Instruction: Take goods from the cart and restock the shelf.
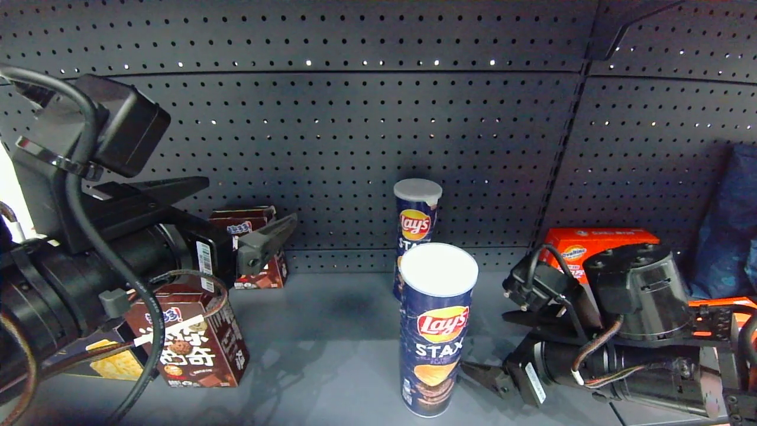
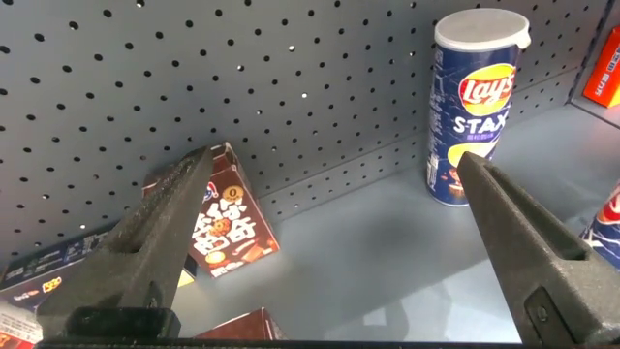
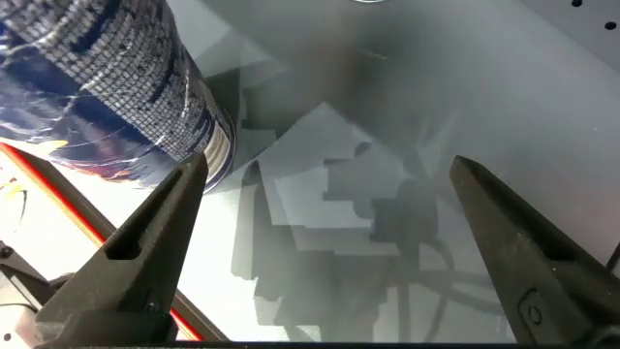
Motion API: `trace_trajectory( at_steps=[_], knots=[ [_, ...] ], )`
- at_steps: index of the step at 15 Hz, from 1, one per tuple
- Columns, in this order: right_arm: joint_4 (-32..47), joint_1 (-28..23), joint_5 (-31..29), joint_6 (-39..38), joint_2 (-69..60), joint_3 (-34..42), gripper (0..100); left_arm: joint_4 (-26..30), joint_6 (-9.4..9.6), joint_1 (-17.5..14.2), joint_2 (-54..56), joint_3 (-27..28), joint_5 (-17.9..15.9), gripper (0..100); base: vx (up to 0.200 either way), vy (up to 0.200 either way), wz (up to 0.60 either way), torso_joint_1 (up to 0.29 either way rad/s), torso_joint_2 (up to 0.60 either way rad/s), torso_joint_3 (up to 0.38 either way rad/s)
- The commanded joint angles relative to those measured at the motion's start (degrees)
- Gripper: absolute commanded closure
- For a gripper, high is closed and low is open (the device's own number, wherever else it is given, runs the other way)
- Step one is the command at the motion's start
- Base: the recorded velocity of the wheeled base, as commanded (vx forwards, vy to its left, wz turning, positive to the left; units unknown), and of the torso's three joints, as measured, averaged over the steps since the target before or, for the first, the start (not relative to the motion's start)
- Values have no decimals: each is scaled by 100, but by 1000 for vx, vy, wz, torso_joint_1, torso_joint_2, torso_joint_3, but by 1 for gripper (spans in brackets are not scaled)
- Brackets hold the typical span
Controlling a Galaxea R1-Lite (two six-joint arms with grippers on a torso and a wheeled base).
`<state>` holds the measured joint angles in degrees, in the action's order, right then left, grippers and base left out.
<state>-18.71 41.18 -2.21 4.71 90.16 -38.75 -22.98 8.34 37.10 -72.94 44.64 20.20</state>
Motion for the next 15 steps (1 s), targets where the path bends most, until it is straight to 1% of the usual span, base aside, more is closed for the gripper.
trace_trajectory(
  at_steps=[1, 15],
  knots=[
    [-1, 13, 1, 4, 54, -18, 0, 4, 1, -1, -10, -8, 2, 0, 0, 0, 0, 0, 0, 0],
    [-115, 154, 1, 22, 212, -71, 0, 4, -8, -1, -1, -26, 2, 0, 0, 0, 0, 0, 0, 0]
  ],
)
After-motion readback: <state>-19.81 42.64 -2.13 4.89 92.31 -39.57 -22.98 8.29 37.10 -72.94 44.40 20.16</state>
